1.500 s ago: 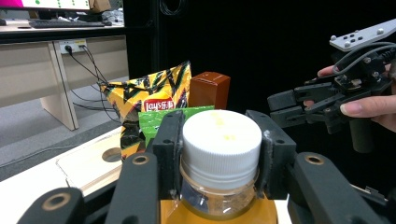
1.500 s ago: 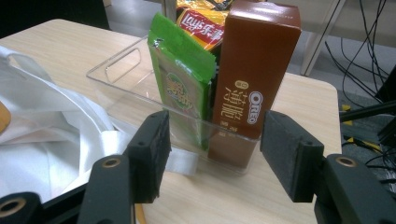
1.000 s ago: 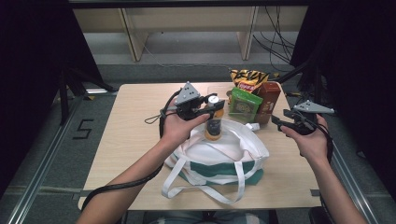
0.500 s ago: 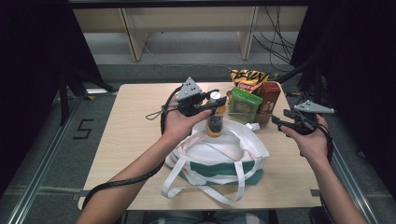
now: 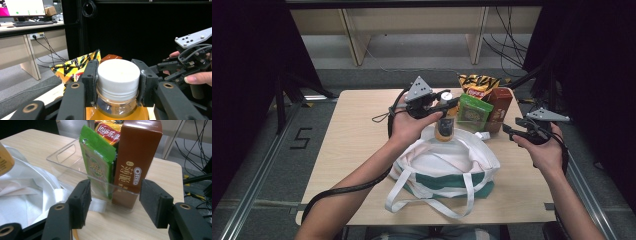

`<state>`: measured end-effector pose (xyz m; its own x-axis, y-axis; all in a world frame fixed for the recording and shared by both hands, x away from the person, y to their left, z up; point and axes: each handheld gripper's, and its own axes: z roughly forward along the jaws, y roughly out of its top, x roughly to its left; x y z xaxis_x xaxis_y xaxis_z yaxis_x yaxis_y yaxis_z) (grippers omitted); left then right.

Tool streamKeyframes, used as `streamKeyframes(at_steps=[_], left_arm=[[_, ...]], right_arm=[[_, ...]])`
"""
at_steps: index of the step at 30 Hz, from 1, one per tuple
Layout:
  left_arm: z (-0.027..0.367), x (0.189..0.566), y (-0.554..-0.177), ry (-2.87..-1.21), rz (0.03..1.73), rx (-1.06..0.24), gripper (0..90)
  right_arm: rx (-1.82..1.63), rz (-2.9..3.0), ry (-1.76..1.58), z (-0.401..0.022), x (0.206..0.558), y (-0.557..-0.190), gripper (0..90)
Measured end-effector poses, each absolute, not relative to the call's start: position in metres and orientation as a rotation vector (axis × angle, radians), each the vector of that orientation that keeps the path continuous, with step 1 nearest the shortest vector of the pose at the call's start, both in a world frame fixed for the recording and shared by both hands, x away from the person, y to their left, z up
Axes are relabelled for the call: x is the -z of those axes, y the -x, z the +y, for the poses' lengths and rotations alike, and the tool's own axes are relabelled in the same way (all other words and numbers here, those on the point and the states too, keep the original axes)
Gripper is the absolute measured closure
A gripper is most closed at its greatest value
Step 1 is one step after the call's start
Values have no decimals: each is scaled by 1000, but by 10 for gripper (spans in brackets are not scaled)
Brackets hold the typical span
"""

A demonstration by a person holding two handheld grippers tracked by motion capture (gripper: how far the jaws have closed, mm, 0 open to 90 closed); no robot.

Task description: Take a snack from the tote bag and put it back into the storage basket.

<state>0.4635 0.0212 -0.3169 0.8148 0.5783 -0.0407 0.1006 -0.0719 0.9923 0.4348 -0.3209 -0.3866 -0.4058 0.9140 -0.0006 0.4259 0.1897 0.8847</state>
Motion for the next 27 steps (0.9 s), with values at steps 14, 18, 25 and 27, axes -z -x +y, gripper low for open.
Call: streamKeyframes(at_steps=[14, 18, 25, 27], left_arm=[[16, 313, -475, -1606, 545, -438, 586], [15, 313, -479, -1602, 550, -436, 586], [15, 310, -485, -1587, 551, -437, 586], [15, 309, -487, -1589, 547, -436, 586]], right_arm=[[-1142, 1954, -1258, -320, 387, -434, 433], [-1156, 1924, -1241, -319, 389, -435, 433], [-1160, 1931, -1262, -318, 389, -435, 433], [-1158, 1941, -1262, -319, 389, -435, 433]])
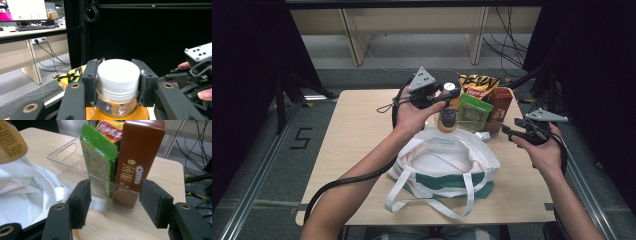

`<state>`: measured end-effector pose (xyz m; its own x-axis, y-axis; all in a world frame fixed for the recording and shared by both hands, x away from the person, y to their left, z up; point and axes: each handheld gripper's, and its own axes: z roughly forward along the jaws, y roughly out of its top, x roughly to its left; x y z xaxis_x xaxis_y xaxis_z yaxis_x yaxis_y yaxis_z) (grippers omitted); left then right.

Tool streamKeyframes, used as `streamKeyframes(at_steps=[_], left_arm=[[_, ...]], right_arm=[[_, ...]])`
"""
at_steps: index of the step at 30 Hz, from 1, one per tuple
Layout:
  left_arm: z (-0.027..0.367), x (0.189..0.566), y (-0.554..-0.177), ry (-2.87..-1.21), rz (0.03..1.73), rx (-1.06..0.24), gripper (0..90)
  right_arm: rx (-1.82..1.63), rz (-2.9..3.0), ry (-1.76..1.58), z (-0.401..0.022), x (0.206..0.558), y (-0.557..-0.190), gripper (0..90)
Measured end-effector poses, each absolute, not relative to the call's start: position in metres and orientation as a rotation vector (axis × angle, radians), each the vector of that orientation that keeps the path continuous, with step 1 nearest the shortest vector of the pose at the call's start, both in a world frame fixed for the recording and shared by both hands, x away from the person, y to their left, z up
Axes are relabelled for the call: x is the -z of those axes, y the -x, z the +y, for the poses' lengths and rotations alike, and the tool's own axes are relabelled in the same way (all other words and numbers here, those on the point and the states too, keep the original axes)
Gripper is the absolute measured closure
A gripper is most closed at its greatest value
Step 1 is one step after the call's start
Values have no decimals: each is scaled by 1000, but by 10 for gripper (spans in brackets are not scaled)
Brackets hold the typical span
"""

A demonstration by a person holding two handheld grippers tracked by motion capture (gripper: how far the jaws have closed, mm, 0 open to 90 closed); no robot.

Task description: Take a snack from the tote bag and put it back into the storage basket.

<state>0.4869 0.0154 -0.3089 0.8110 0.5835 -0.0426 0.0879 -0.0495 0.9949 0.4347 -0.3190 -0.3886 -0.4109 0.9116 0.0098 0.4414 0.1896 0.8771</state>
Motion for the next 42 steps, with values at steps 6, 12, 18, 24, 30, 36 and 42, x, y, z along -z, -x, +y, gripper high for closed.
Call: streamKeyframes(at_steps=[6, 12, 18, 24, 30, 36, 42], left_arm=[[15, 306, -491, -1582, 555, -444, 586], [15, 304, -496, -1587, 550, -458, 587], [13, 303, -502, -1589, 553, -460, 586], [10, 303, -509, -1589, 556, -465, 586], [7, 303, -515, -1589, 556, -467, 586], [3, 305, -520, -1592, 558, -463, 586], [1, 309, -525, -1596, 569, -464, 587]], right_arm=[[-1155, 1924, -1245, -319, 388, -435, 433], [-1152, 1930, -1251, -319, 389, -435, 433], [-1150, 1948, -1262, -320, 388, -435, 433], [-1145, 1951, -1287, -320, 388, -434, 433], [-1145, 1947, -1281, -322, 388, -435, 433], [-1149, 1948, -1286, -321, 388, -435, 433], [-1147, 1952, -1282, -321, 389, -435, 433]])
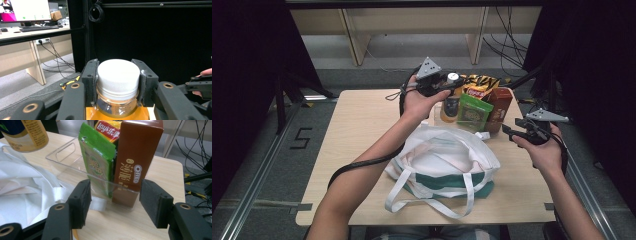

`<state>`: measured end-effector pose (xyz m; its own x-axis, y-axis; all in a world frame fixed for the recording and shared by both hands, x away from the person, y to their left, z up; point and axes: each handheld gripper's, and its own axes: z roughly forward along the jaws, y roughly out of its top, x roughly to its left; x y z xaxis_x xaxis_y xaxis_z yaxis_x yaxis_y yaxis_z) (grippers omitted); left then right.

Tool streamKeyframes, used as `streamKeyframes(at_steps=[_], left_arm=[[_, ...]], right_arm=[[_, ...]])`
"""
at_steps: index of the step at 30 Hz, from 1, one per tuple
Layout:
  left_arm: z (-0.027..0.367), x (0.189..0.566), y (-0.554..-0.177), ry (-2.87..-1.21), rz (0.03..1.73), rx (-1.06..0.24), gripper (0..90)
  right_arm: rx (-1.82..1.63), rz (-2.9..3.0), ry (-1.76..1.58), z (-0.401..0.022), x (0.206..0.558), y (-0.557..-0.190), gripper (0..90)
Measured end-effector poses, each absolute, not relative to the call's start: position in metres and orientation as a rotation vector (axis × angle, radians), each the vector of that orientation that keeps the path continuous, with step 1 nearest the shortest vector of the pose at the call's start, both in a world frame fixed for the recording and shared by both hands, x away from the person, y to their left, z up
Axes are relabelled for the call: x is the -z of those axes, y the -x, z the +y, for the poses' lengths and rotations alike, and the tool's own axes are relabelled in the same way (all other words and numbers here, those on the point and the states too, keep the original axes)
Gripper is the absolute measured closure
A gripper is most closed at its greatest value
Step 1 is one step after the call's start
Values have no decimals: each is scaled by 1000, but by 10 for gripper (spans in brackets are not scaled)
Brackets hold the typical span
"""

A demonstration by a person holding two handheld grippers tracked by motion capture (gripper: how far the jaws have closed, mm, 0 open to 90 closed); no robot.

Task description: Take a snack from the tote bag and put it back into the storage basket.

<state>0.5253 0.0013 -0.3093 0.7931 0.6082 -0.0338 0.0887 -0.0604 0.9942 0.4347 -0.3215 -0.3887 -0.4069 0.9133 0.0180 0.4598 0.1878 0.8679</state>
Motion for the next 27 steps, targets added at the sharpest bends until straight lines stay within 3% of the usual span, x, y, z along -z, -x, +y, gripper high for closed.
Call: streamKeyframes(at_steps=[27], left_arm=[[3, 324, -547, -1638, 630, -483, 586]], right_arm=[[-1145, 1957, -1283, -322, 389, -435, 433]])
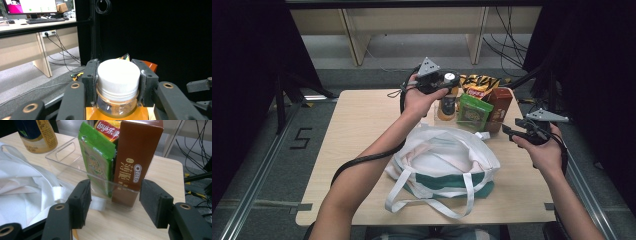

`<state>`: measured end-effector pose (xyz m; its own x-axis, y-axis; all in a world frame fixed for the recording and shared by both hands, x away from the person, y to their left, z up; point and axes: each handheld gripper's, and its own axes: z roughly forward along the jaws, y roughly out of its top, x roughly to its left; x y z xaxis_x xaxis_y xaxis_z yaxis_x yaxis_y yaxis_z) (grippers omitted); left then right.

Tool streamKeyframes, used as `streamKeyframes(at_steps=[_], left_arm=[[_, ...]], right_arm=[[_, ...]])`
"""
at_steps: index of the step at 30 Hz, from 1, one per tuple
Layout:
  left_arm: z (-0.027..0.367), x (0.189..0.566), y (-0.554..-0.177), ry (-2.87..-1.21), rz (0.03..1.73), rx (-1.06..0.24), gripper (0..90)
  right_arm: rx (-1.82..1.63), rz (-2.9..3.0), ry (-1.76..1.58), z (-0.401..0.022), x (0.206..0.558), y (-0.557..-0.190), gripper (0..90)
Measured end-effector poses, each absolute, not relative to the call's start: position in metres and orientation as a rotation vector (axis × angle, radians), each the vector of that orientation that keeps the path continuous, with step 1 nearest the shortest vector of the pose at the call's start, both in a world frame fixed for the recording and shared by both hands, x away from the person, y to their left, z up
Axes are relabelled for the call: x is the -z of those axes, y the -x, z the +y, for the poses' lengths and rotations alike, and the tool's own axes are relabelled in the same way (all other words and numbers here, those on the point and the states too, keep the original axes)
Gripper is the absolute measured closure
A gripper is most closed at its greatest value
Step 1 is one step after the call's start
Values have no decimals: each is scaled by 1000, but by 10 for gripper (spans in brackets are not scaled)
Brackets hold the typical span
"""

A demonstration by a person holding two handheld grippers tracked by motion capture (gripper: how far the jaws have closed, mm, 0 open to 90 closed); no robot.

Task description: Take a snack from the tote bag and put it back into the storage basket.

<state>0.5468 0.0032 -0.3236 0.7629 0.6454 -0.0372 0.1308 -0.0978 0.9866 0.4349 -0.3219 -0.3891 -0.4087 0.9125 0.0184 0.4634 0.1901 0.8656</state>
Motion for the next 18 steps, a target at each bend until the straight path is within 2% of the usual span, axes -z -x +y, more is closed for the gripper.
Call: streamKeyframes(at_steps=[12, 14, 18], left_arm=[[2, 329, -555, -1652, 634, -503, 586], [3, 330, -557, -1654, 644, -547, 586], [1, 334, -560, -1658, 639, -506, 586]], right_arm=[[-1143, 1953, -1267, -322, 391, -436, 433], [-1155, 1930, -1264, -321, 392, -436, 433], [-1155, 1929, -1262, -321, 392, -436, 433]])
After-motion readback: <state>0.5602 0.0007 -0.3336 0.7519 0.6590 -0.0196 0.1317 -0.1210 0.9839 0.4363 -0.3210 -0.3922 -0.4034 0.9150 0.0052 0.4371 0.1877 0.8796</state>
